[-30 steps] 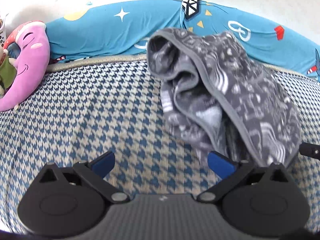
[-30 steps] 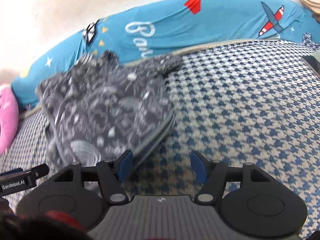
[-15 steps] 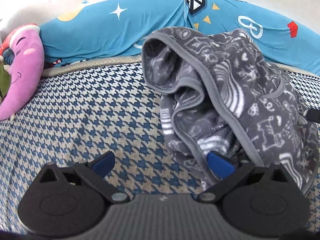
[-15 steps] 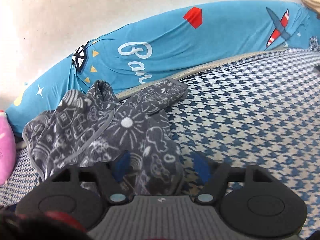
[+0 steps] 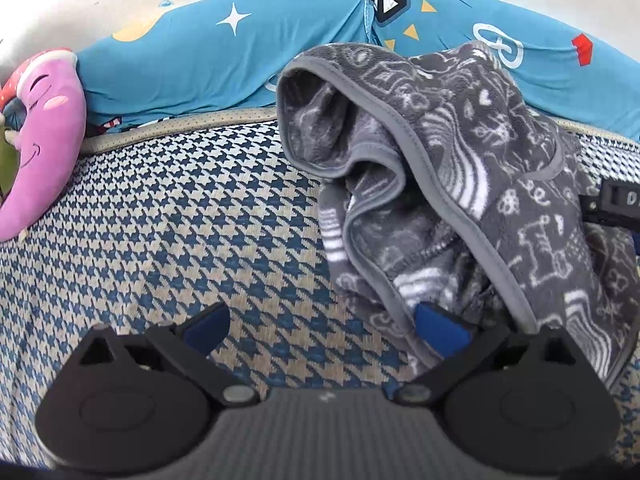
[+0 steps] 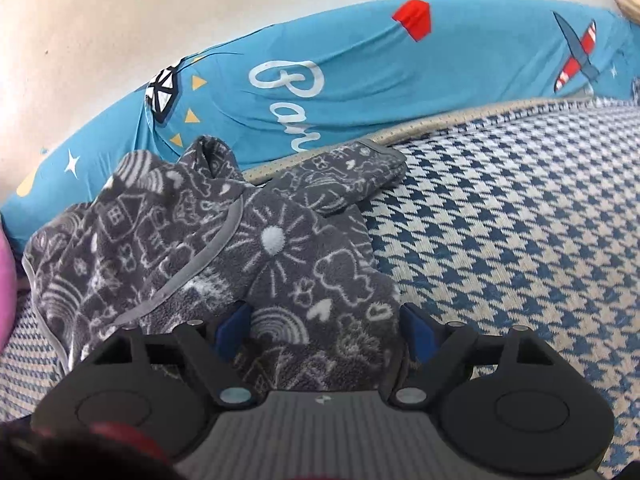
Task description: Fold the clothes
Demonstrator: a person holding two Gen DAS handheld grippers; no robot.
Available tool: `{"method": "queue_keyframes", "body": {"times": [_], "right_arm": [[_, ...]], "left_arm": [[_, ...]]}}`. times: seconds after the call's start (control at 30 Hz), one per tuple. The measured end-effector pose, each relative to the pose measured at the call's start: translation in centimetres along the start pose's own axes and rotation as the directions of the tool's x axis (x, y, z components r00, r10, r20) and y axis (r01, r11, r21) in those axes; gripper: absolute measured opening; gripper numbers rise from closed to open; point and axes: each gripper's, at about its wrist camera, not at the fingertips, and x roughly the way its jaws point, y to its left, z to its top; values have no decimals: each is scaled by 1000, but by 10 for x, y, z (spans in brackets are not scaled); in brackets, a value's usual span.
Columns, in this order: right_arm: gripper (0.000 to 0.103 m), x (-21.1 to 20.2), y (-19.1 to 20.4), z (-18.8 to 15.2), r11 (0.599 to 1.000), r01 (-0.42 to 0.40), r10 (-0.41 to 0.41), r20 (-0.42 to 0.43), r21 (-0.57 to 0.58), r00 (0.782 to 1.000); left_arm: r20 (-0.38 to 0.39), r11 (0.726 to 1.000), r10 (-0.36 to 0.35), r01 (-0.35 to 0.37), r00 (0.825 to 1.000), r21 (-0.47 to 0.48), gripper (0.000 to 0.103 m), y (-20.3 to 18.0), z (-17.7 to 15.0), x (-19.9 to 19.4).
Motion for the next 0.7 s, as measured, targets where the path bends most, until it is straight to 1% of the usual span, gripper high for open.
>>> {"method": "queue_keyframes", "body": {"times": [0.03,0.07,0.1,0.13,0.17,0.23,0.27,0.33,0.43,0.7], "right_arm": [[74,0,2,0,1000,-3,3,5,-10,1000],[71,-1,3,0,1000,-7,7,11,-20,1000],[65,-2,6,-1,999,-10,11,18,-31,1000],[55,-3,8,-1,999,-15,16,25,-44,1000],[50,-3,11,-1,998,-24,26,31,-63,999],[34,-5,15,-2,995,-41,45,42,-95,998],[32,-5,17,-2,994,-47,52,45,-98,998],[24,-6,19,-3,993,-59,65,53,-105,997],[16,-8,21,-3,991,-77,85,64,-112,994],[11,-13,20,-3,984,-121,132,79,-129,988]], "left_arm": [[0,1000,-4,4,1000,-6,103,2,0,0],[1,1000,-8,8,1000,-11,103,3,0,-1],[3,1000,-11,11,1000,-14,103,5,0,-1],[5,1000,-14,14,1000,-16,103,6,0,-1],[8,1000,-15,15,1000,-16,103,7,1,-2],[12,1000,-10,10,1000,-21,103,11,1,-2],[15,1000,-7,7,1000,-25,103,12,1,-3],[27,1000,6,-5,1000,-29,103,16,2,-5],[48,999,33,-31,998,-42,103,23,5,-7],[53,994,36,-30,998,-108,103,41,12,-4]]}}
